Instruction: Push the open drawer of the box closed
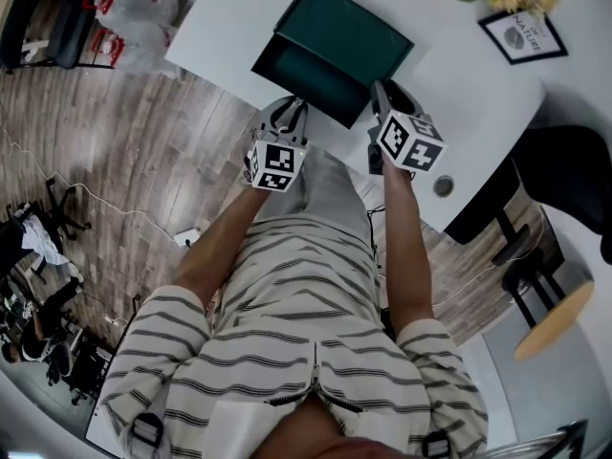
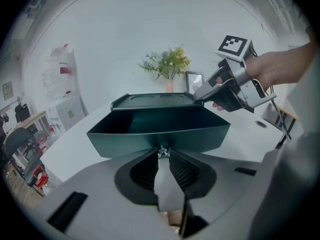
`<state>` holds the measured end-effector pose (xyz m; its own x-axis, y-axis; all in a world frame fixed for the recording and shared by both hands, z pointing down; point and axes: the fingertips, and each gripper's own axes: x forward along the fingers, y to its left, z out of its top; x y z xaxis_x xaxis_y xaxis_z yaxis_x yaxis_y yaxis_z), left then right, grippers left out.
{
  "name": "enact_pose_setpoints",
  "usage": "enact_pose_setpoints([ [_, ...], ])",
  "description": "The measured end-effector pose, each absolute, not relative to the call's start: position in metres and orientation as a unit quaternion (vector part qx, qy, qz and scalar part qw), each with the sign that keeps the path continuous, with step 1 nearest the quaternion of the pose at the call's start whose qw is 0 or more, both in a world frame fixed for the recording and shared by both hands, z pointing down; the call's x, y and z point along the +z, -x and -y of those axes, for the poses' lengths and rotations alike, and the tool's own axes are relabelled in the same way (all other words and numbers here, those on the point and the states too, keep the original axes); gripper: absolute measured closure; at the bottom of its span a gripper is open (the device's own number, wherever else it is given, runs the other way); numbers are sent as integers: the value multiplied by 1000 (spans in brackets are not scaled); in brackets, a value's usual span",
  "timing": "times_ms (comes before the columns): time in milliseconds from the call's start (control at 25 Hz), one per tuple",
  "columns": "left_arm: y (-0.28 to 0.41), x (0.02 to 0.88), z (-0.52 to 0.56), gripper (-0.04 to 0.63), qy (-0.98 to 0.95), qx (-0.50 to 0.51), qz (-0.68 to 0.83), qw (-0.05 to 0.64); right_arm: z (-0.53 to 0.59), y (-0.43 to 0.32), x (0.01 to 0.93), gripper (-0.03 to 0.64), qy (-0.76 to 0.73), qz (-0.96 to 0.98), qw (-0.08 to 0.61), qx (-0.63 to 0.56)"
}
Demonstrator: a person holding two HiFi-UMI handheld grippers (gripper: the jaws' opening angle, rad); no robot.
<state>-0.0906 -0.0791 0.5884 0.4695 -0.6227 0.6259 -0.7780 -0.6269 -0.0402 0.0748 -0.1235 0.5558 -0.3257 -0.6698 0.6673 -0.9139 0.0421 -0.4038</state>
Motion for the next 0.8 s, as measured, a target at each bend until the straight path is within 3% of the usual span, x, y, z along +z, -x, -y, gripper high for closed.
enact_pose_setpoints([
  [800,78,590,101,526,-852,307,407,122,124,-74,557,497,-557,708,151,408],
])
